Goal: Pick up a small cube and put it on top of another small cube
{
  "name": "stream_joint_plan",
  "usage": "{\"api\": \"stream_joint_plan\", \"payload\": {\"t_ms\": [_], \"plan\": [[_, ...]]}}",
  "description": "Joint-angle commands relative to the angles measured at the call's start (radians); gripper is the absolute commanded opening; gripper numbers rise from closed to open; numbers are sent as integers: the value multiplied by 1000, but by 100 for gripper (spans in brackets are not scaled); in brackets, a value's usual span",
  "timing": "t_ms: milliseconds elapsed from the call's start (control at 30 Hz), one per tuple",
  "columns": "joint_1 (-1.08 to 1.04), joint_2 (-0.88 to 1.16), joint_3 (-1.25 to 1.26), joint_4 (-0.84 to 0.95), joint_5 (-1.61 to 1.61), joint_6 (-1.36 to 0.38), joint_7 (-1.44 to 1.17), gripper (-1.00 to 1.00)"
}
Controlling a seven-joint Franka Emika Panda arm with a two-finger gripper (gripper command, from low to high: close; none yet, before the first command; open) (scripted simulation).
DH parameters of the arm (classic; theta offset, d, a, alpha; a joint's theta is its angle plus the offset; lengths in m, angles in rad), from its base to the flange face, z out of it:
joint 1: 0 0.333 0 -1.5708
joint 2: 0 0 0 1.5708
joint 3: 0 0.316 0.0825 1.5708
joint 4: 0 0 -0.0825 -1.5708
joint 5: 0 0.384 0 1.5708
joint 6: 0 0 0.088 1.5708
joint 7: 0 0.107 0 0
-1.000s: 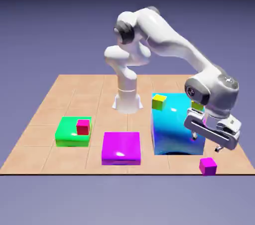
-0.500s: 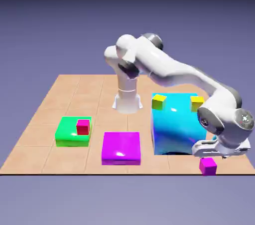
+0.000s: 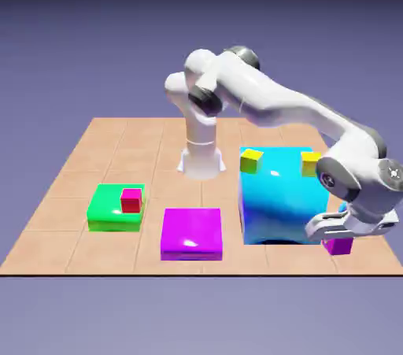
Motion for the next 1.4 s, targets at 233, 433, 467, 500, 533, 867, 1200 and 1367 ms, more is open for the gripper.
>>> {"api": "stream_joint_plan", "payload": {"t_ms": [233, 433, 467, 500, 533, 867, 1200, 1367], "plan": [[146, -290, -200, -222, 51, -7, -272, -100], [255, -507, -350, -388, 88, -13, -476, -100], [273, -544, -375, -416, 94, -14, -510, -100], [291, -580, -400, -443, 100, -15, -544, -100], [309, -616, -425, -471, 106, -16, -578, -100], [491, -979, -675, -748, 167, -26, -918, -100], [517, -1129, -759, -982, 185, 74, -1120, -100], [503, -1128, -751, -1004, 183, 97, -1119, 100]]}}
